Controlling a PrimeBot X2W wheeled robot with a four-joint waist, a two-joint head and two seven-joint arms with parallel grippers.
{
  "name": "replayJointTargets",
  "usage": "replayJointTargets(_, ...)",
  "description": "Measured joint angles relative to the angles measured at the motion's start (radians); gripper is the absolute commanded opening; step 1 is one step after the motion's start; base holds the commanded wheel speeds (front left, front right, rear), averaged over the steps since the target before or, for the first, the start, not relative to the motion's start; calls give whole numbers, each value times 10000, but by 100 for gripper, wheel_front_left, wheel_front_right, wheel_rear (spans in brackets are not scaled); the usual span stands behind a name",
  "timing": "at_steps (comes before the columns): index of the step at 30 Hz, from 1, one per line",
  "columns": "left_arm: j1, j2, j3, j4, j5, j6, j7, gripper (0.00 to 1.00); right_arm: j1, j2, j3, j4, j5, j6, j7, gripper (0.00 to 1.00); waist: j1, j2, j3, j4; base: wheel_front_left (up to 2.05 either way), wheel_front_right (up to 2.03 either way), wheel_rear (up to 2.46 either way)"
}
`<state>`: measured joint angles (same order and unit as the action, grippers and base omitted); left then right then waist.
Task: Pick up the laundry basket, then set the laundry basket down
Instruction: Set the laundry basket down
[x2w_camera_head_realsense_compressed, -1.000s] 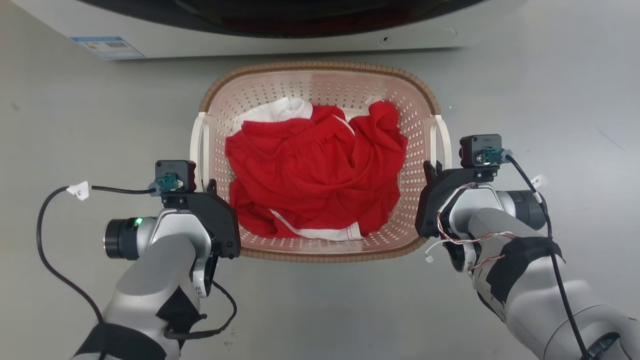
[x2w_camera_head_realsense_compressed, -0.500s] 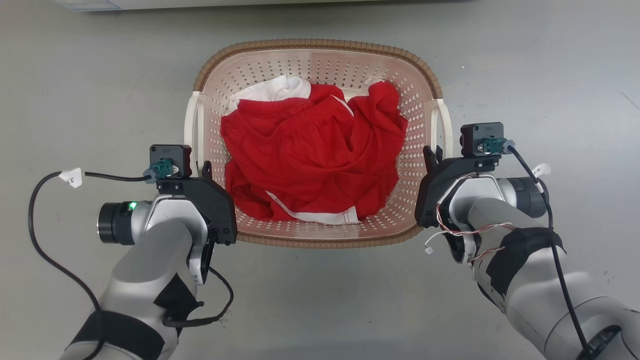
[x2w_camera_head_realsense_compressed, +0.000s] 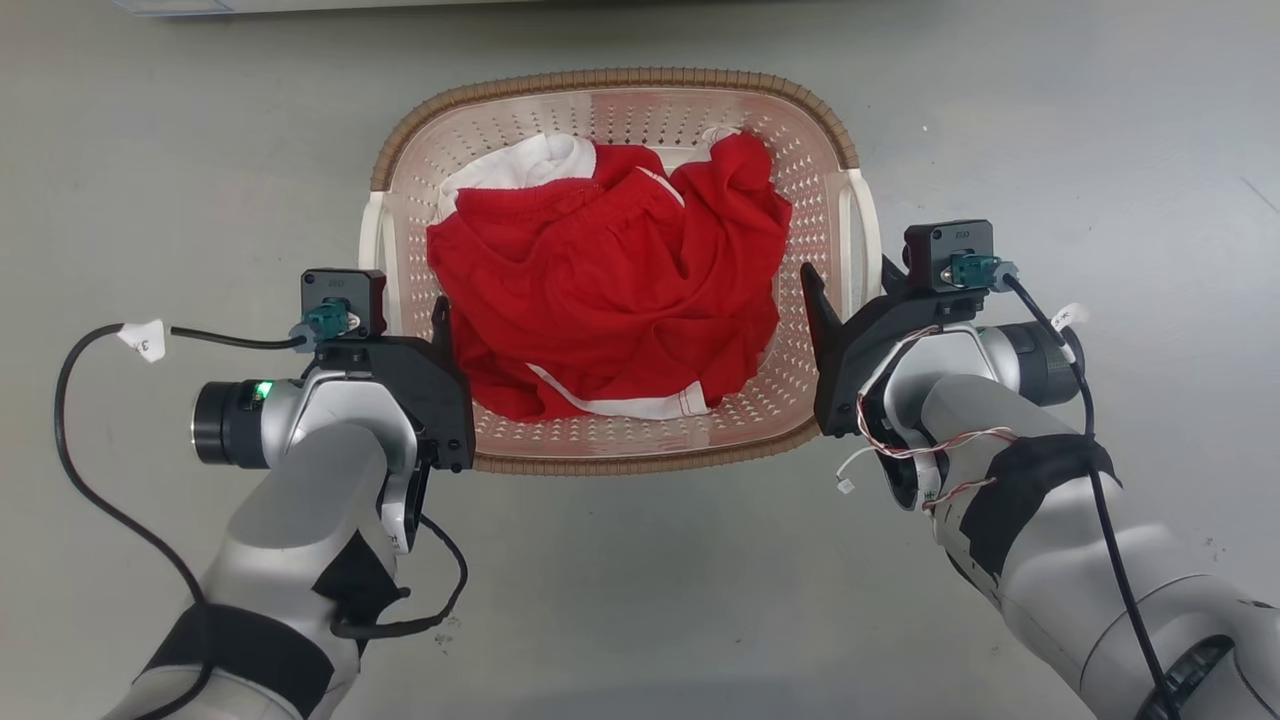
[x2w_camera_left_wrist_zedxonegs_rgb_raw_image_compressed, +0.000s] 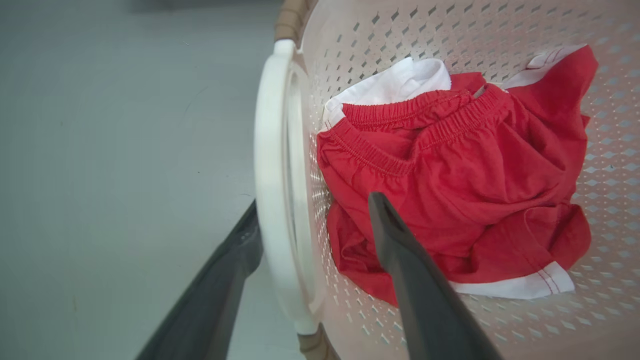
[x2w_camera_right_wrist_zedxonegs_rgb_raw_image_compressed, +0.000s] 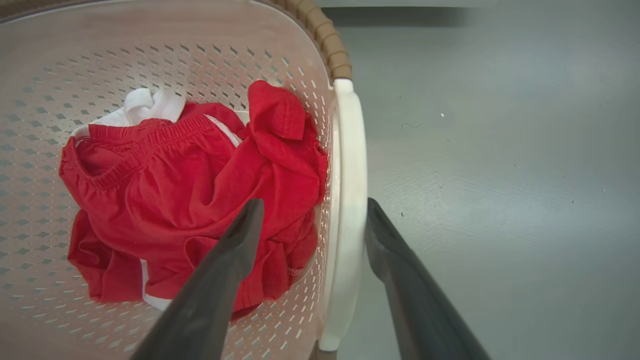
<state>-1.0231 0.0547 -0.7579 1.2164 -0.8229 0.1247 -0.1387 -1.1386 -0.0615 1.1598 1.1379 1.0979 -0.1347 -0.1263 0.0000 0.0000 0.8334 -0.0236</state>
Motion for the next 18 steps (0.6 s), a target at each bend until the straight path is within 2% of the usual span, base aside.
replayJointTargets(15, 201, 36, 2, 263, 6, -17, -593, 100, 330, 10, 56, 142, 63, 0, -389, 100, 0, 0, -782, -77, 0, 0, 0)
replayJointTargets(18, 378, 4, 288, 253, -184, -113, -763, 100, 369, 10, 211, 153, 4, 0, -527, 100, 0, 0, -1046, -91, 0, 0, 0)
